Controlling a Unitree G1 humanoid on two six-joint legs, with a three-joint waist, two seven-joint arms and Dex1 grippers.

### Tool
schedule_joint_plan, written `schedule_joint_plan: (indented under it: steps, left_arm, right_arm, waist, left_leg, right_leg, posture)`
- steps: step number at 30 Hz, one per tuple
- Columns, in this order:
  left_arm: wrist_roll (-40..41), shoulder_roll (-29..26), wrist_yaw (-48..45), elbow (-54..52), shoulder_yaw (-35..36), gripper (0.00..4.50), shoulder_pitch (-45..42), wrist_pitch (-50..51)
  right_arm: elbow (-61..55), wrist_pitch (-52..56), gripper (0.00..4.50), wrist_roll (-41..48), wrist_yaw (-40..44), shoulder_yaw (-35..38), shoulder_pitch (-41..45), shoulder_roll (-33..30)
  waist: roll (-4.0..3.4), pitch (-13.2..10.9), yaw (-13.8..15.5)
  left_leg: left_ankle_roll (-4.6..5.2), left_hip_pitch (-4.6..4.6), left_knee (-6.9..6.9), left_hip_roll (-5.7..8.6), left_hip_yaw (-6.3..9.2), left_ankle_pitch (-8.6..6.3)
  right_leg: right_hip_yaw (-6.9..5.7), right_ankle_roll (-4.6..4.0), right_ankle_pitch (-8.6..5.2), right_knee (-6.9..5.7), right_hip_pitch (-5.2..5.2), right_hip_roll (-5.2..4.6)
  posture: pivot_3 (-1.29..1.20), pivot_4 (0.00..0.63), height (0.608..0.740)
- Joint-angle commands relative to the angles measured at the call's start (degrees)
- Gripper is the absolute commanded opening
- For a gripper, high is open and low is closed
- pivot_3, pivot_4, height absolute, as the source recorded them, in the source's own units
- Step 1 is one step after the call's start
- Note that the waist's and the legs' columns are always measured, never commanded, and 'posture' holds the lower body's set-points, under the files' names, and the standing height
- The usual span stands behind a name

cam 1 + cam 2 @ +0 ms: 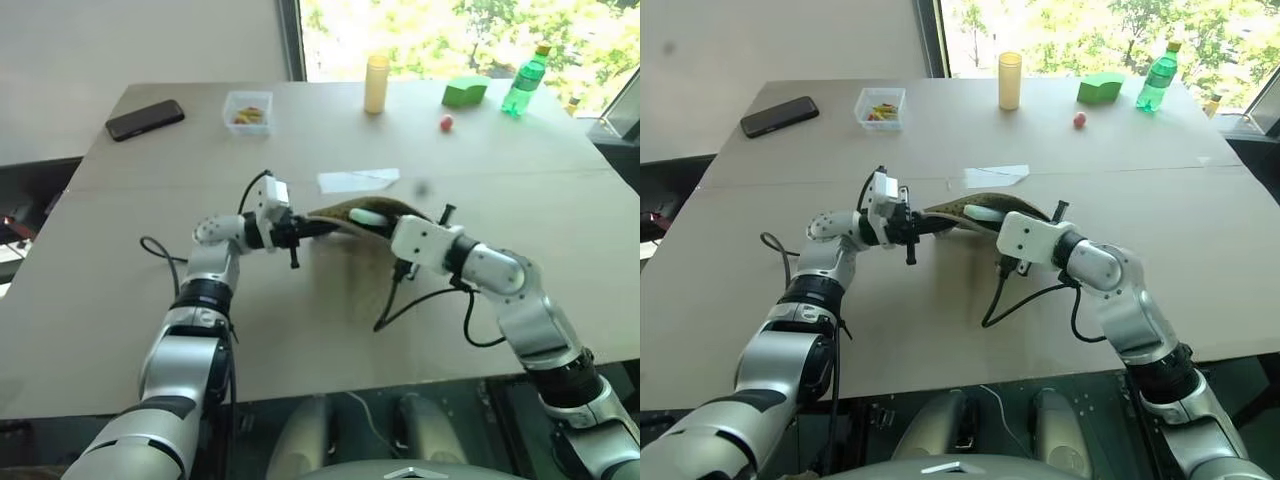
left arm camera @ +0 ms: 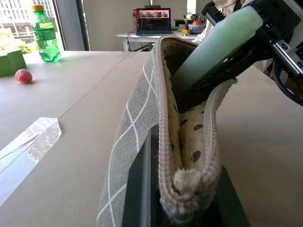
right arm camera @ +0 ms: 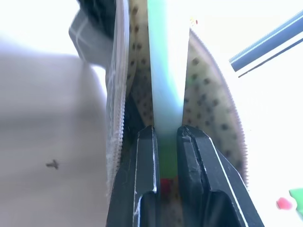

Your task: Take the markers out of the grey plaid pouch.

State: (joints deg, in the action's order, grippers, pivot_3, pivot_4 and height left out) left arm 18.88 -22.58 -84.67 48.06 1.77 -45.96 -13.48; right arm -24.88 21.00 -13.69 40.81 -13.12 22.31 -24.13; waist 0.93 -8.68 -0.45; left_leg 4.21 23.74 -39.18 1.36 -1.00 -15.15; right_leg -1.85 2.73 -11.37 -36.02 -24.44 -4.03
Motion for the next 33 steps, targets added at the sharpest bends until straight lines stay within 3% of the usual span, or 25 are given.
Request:
schedule_joint_plan:
  steps: [1, 7, 11, 13, 17, 21, 25, 26, 29, 31, 33]
  left_arm:
    - [0.1, 0.4, -0.3, -0.9, 0.7, 0.0, -0.1, -1.6]
    - [0.2, 0.8, 0.0, -1.9, 0.8, 0.0, 1.1, -2.0]
    - [-0.4, 0.7, 0.3, -2.6, 0.5, 0.0, 1.8, -3.4]
    - [-0.5, 0.7, 0.2, -2.8, 0.3, 0.0, 2.0, -4.1]
    - [-0.8, 0.4, 0.1, -3.9, 0.4, 0.0, 2.7, -6.0]
    - [-0.8, 0.0, 0.4, -4.9, 0.4, 0.0, 3.5, -7.0]
    - [-0.4, -0.3, 0.7, -5.8, 0.6, 0.0, 4.3, -6.8]
    - [-0.4, -0.3, 0.8, -6.0, 0.6, 0.0, 4.5, -6.7]
    - [-0.3, -0.4, 1.2, -6.7, 0.7, 0.0, 4.9, -6.2]
    - [-0.1, -0.5, 1.5, -6.9, 0.8, 0.0, 4.9, -5.7]
    - [0.1, -0.5, 1.6, -7.1, 0.8, 0.0, 4.9, -5.4]
  right_arm:
    - [-10.6, 7.7, 0.05, 10.7, 0.4, 9.1, 1.3, 2.6]
    - [-18.2, 22.4, 0.05, 25.5, -3.5, 25.4, 5.2, 4.4]
    - [-12.1, 21.9, 0.05, 22.0, -7.0, 31.0, 3.7, -3.6]
    - [-7.5, 18.1, 0.05, 17.2, -8.9, 29.4, 1.5, -8.6]
    - [12.6, 0.0, 0.05, 0.0, -14.3, 16.9, -6.3, -21.1]
    - [26.2, -10.9, 0.05, -8.6, -19.1, 8.4, -6.8, -24.2]
    - [34.2, -17.7, 0.05, -12.6, -17.5, 2.6, -6.0, -25.4]
    - [34.6, -19.2, 1.07, -12.3, -16.6, 2.1, -6.1, -25.5]
    - [32.2, -20.9, 2.46, -11.7, -13.3, 2.1, -7.4, -27.0]
    - [24.2, -16.5, 3.25, -5.9, -9.6, 7.9, -11.1, -27.4]
    - [15.2, -9.6, 3.25, 1.6, -5.6, 14.6, -14.8, -26.6]
  waist:
    - [0.0, 0.0, 0.0]
    - [0.0, 0.0, 0.3]
    - [0.0, 0.0, 0.7]
    - [0.0, 0.0, 0.9]
    - [0.01, 0.0, 1.1]
    - [-0.03, 0.0, 0.7]
    - [-0.03, 0.0, 0.1]
    - [-0.02, 0.0, 0.0]
    - [-0.01, 0.0, 0.0]
    - [0.01, 0.0, 0.3]
    - [0.01, 0.0, 0.9]
  left_leg:
    - [0.0, 0.0, 0.0, 0.0, 0.0, 0.0]
    - [0.01, -0.02, 0.0, -0.03, 0.03, -0.01]
    - [0.03, -0.02, 0.0, -0.01, 0.0, -0.02]
    - [0.07, -0.03, 0.0, 0.01, -0.05, -0.04]
    - [0.07, -0.04, 0.02, 0.01, -0.13, -0.04]
    - [0.07, -0.04, 0.02, 0.0, -0.25, -0.04]
    - [0.08, -0.04, 0.01, -0.05, -0.29, -0.04]
    - [0.08, -0.05, -0.01, -0.05, -0.28, -0.04]
    - [0.12, -0.13, -0.02, -0.06, -0.18, -0.06]
    - [0.14, -0.16, -0.02, -0.07, -0.14, -0.08]
    - [0.14, -0.13, -0.02, -0.1, -0.07, -0.08]
  right_leg:
    - [0.0, 0.0, 0.0, 0.0, 0.0, 0.0]
    - [-0.01, 0.0, 0.0, -0.03, 0.01, -0.01]
    - [0.0, -0.01, 0.0, -0.03, 0.01, -0.05]
    - [0.02, -0.01, 0.0, 0.0, 0.02, -0.06]
    - [0.04, -0.01, 0.0, 0.02, 0.01, -0.05]
    - [0.15, -0.01, 0.0, 0.03, -0.01, -0.05]
    - [0.2, 0.0, 0.0, 0.02, -0.03, -0.01]
    - [0.2, 0.0, 0.0, 0.05, 0.0, -0.01]
    - [0.12, 0.0, 0.0, 0.13, 0.17, -0.01]
    - [0.09, 0.0, 0.0, 0.14, 0.22, -0.01]
    - [0.02, 0.0, 0.0, 0.14, 0.22, -0.02]
  posture:
    - [0.0, 0.15, 0.74]
    - [0.0, 0.15, 0.74]
    - [0.0, 0.15, 0.74]
    - [0.0, 0.15, 0.74]
    - [0.0, 0.15, 0.74]
    - [0.0, 0.15, 0.74]
    - [0.0, 0.15, 0.74]
    - [0.0, 0.15, 0.74]
    - [0.0, 0.15, 0.74]
    - [0.0, 0.15, 0.74]
    - [0.0, 0.15, 0.74]
